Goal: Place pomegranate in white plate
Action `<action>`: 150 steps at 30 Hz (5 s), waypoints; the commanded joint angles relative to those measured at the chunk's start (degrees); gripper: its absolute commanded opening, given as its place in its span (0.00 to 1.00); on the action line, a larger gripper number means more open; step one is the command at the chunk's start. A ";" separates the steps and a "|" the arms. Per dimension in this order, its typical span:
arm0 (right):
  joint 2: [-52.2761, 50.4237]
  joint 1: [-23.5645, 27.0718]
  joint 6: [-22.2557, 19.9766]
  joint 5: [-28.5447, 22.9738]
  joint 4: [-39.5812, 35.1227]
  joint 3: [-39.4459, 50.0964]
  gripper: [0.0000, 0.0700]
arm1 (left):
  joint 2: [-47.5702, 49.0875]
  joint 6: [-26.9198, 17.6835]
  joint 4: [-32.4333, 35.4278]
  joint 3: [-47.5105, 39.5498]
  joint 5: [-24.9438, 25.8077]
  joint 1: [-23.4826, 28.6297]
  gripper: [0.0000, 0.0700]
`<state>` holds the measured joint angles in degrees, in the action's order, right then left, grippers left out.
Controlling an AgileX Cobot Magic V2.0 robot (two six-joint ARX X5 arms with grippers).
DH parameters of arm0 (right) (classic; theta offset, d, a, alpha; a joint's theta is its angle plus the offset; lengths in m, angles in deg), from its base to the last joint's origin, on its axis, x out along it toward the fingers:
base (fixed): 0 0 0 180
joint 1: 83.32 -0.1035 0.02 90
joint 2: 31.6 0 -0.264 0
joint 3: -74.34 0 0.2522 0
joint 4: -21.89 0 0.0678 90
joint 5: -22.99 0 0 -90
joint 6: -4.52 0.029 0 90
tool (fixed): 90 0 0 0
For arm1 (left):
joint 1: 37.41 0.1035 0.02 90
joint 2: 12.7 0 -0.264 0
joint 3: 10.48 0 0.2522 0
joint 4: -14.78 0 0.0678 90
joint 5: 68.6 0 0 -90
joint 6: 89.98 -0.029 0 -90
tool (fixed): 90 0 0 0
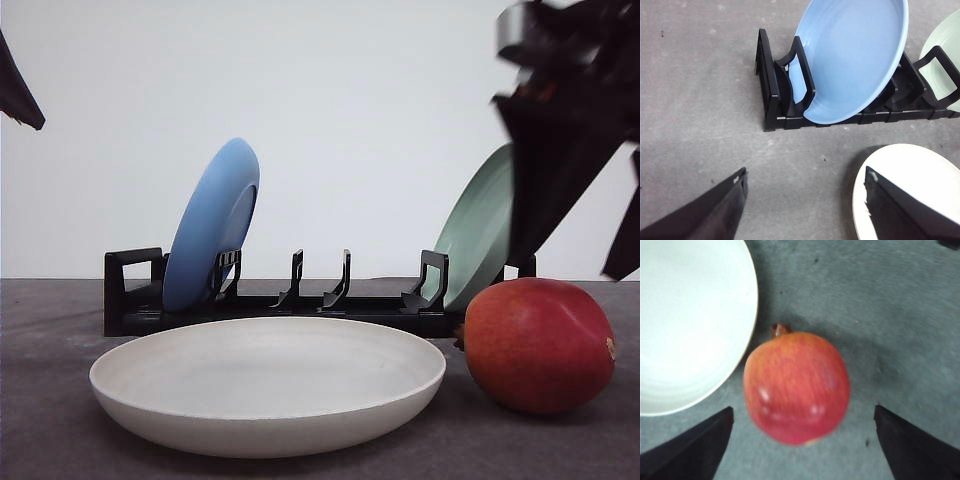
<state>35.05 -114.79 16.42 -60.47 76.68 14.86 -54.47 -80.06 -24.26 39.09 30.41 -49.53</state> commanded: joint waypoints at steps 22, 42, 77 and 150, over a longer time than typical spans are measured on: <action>13.49 -1.09 -2.14 1.69 -4.62 -1.05 0.67 | -0.48 0.02 0.38 0.63 0.00 0.00 0.62; 14.48 -10.33 -4.73 7.40 -7.24 -14.10 0.66 | -0.53 0.06 0.42 0.63 0.00 0.00 0.62; 28.46 -17.48 -4.86 4.97 -19.87 -14.10 0.67 | -0.53 0.04 0.44 0.63 -0.02 0.00 0.62; -18.80 13.42 -2.92 5.43 -28.42 20.34 0.77 | -0.53 0.24 -2.12 0.63 -0.02 0.00 0.62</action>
<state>15.97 -101.48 12.77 -55.03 48.77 35.31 -54.63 -79.87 -26.70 39.09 30.39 -49.53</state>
